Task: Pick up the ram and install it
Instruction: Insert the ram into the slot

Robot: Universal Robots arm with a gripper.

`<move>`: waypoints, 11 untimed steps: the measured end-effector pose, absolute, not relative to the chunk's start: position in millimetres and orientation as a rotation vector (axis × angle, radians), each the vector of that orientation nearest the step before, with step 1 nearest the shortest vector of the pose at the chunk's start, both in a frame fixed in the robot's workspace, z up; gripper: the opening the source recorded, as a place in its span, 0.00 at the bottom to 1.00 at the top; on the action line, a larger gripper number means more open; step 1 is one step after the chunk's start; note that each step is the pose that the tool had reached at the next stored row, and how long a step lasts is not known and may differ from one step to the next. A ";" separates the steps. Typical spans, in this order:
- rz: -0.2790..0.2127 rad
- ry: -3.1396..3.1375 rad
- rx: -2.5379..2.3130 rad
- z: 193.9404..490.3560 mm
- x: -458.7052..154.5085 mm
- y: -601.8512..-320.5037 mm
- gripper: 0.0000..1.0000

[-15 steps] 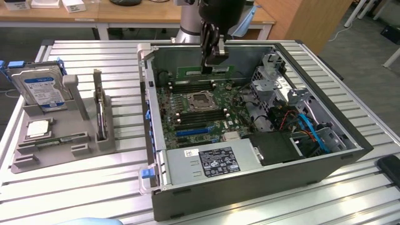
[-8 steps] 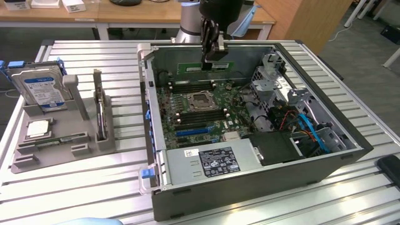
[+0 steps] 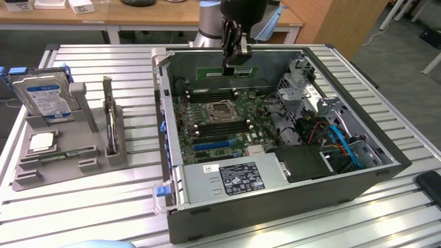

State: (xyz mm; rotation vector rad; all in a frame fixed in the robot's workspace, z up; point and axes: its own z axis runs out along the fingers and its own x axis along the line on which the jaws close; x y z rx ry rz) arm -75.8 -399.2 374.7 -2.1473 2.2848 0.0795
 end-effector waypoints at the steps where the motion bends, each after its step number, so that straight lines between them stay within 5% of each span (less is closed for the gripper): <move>1: 0.080 2.285 -2.147 374.7 -75.8 -399.2 0.13; 11: 0.076 2.286 -2.148 372.7 -75.8 -399.1 0.13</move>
